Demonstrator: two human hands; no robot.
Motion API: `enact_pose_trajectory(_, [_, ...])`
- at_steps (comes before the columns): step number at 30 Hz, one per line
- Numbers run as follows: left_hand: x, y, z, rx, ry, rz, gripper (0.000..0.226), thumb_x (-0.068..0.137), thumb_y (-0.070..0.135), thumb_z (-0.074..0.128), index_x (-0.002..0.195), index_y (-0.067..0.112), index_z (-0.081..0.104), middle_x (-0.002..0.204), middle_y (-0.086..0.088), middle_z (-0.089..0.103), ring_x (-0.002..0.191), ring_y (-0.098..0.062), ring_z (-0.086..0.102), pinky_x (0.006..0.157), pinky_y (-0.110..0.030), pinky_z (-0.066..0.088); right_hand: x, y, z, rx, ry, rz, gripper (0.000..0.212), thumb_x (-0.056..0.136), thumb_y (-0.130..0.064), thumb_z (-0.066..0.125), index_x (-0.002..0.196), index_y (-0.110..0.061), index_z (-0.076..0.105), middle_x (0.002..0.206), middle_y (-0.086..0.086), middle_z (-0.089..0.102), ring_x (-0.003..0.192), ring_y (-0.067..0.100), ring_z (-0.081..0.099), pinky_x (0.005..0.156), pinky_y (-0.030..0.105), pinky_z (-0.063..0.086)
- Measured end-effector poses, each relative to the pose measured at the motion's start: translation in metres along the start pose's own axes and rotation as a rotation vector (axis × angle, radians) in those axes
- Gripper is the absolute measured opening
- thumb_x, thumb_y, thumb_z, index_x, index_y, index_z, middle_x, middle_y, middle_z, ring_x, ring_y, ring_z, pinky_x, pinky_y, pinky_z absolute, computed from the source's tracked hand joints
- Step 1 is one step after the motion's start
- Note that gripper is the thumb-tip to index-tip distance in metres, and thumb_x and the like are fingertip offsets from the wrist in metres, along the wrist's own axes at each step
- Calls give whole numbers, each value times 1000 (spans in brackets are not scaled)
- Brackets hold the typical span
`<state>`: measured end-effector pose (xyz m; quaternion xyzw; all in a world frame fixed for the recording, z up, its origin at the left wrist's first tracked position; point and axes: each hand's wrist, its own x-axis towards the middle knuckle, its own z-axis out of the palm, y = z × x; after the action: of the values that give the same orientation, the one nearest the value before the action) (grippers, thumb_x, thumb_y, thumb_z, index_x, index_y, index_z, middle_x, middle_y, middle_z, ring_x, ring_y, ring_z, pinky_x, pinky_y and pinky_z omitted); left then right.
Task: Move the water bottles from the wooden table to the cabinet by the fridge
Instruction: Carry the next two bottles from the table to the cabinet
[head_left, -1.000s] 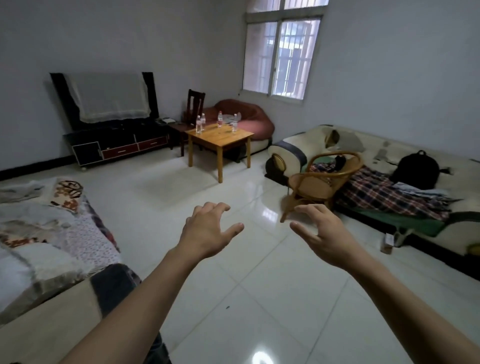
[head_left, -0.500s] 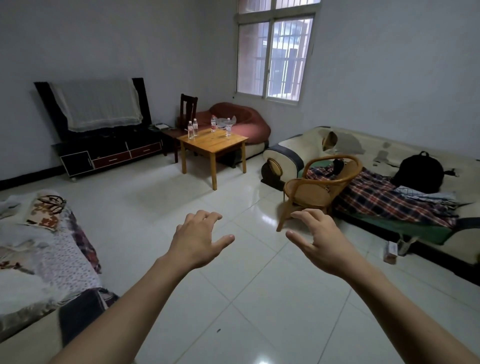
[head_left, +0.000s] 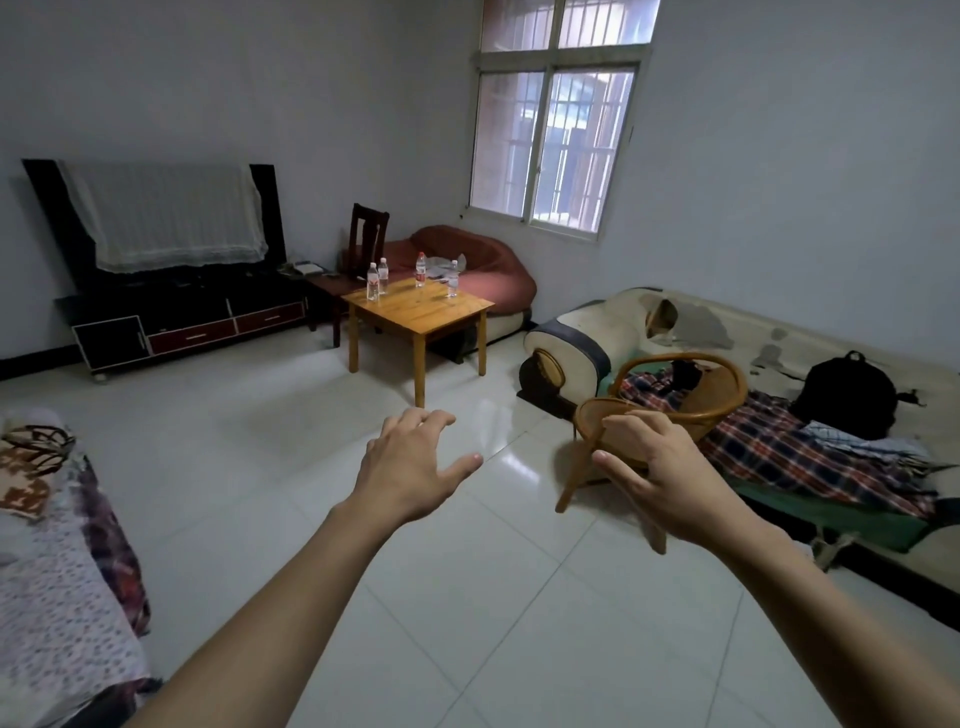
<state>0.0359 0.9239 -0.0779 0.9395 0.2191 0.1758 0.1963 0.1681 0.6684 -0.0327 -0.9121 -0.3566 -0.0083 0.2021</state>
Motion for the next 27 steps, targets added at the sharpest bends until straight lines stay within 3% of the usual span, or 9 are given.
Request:
enact_pose_trajectory(3, [31,-17,1,2,-17,-13,65,86,67,52,141,32,43,142,4,47,130,-19,41,104,-40,43,35,-7,14,12,-32,-4,85,71,-80,29,141,-34,42,151,-3,34,137,19,31,111,48,39])
enact_pose_trajectory(10, [122,-33,17,34,-16,-39,65,87,65,52,141,31,43,142,5,46,129,-18,41,104,-40,42,148,18,37,16,3,-56,65,87,-68,41,144,-36,39,152,-4,32,140,17,29,112,46,36])
enact_pose_trajectory(20, [312,-4,66,103,-50,-57,59,86,65,54,135,33,47,144,6,46,134,-19,38,106,-42,40,341,115,53,129,53,-103,62,87,-71,41,140,-38,41,147,-6,40,134,13,38,109,43,41])
enact_pose_trajectory(27, [430,-7,100,83,-37,-75,61,86,66,54,136,31,47,142,6,48,131,-18,40,103,-41,43,460,158,44,115,51,-109,69,84,-76,33,140,-37,42,145,-4,42,133,15,38,106,48,42])
